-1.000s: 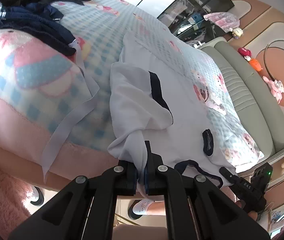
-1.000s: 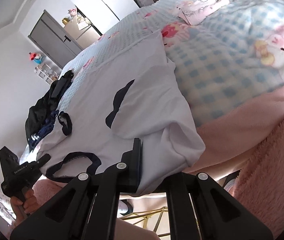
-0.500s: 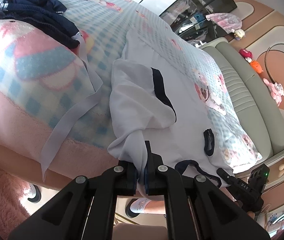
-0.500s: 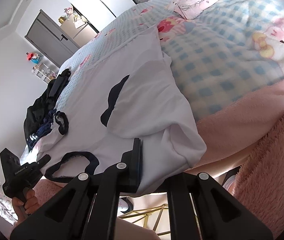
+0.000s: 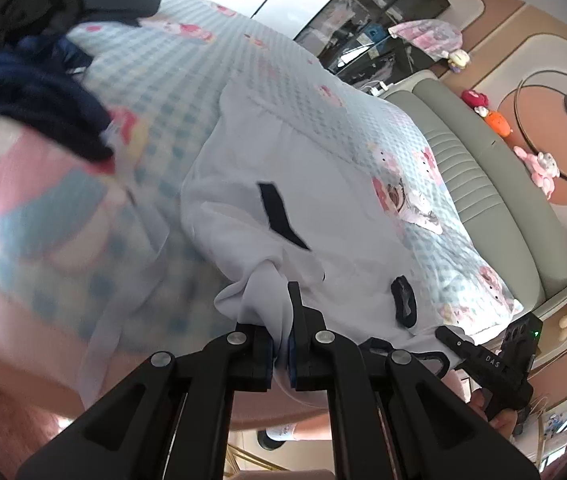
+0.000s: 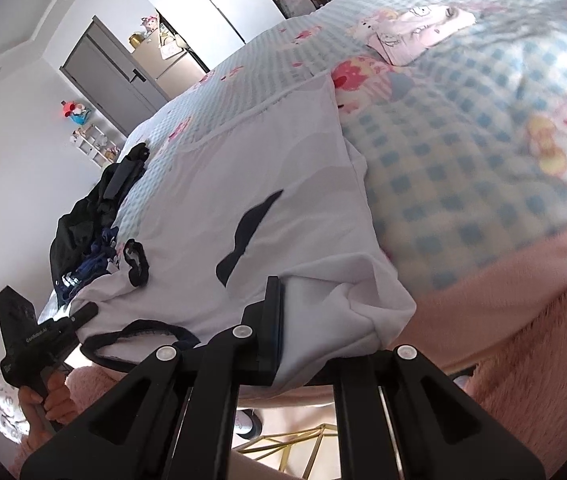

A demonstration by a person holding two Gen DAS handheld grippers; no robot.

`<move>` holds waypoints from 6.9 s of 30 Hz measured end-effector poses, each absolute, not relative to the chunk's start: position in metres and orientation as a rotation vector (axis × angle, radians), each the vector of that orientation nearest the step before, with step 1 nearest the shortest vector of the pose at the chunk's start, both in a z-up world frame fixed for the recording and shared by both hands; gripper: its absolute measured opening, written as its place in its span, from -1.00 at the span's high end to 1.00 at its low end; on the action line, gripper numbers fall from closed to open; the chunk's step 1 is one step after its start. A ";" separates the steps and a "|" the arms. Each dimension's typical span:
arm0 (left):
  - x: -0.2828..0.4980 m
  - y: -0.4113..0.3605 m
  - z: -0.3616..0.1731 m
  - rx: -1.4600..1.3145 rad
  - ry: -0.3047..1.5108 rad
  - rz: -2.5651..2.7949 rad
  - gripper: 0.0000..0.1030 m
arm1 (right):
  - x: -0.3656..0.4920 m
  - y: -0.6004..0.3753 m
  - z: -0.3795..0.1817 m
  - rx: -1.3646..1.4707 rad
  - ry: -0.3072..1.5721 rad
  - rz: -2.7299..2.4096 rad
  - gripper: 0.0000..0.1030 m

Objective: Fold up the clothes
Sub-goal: 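Hold the folded hem with both grippers and press it flat, then open both grippers and release the folded hem, then move both open grippers to the folded edge of the white shirt, then grasp the folded shirt edge with both grippers, then open both grippers and release the shirt edge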

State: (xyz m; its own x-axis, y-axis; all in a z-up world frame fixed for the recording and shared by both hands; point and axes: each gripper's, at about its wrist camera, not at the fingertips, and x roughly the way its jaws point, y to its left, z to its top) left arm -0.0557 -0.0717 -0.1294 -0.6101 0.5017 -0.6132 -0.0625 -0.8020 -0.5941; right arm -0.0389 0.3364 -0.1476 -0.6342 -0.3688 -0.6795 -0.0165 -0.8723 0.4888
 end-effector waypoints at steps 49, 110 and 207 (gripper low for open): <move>-0.238 -0.094 -0.123 -1.161 -0.780 2.536 -0.09 | -0.185 0.344 -0.105 1.018 -0.616 -2.834 0.09; -0.191 -0.082 -0.187 -1.365 -0.705 2.512 -0.23 | -0.129 0.355 -0.188 1.332 -0.749 -2.759 -0.26; -0.070 -0.045 -0.167 -1.400 -0.350 2.595 0.15 | -0.058 0.311 -0.157 1.403 -0.275 -2.761 0.38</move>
